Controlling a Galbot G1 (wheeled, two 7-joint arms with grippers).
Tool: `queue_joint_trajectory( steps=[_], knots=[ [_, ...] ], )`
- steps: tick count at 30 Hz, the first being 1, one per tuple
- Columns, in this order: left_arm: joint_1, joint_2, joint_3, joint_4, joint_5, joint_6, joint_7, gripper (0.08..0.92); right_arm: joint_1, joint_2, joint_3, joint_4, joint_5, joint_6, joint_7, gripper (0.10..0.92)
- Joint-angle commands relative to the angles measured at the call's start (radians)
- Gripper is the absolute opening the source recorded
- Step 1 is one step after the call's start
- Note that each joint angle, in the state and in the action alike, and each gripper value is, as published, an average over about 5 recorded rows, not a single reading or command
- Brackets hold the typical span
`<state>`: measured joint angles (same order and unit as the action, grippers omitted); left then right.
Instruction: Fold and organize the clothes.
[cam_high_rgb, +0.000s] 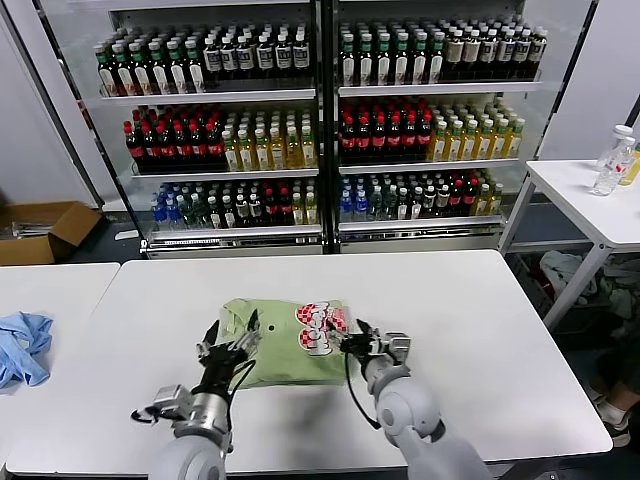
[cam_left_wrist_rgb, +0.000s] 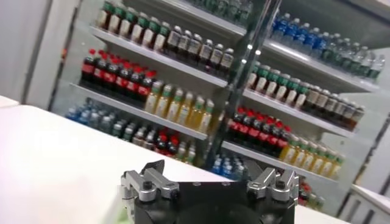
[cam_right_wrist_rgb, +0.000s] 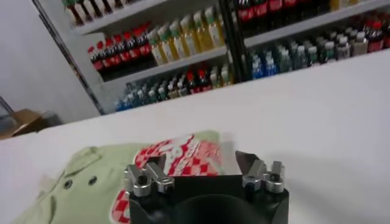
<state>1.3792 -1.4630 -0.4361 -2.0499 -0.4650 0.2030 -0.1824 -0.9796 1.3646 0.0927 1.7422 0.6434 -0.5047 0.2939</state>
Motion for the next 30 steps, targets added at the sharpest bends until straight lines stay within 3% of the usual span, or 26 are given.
queue_joint_trajectory(
  steps=[1, 12, 21, 26, 30],
  knots=[
    [0.116, 0.035, -0.076, -0.060, 0.014, -0.044, -0.006, 0.823, 0.070, 0.082, -0.077, -0.167, -0.026, -0.007, 0.046, 0.697],
    [0.113, 0.031, -0.063, -0.057, 0.014, -0.041, -0.006, 0.823, 0.011, -0.026, -0.008, -0.094, -0.056, 0.052, 0.008, 0.394],
    [0.109, 0.032, -0.050, -0.059, 0.020, -0.037, -0.005, 0.823, 0.001, -0.235, 0.096, -0.053, -0.091, 0.097, -0.080, 0.143],
    [0.116, 0.034, -0.041, -0.065, 0.032, -0.035, -0.001, 0.822, 0.004, -0.369, 0.137, -0.046, -0.142, 0.094, -0.175, 0.106],
    [0.118, 0.031, -0.034, -0.064, 0.053, -0.037, 0.004, 0.823, 0.010, -0.385, 0.138, -0.018, -0.156, 0.122, -0.153, 0.108]
  ],
)
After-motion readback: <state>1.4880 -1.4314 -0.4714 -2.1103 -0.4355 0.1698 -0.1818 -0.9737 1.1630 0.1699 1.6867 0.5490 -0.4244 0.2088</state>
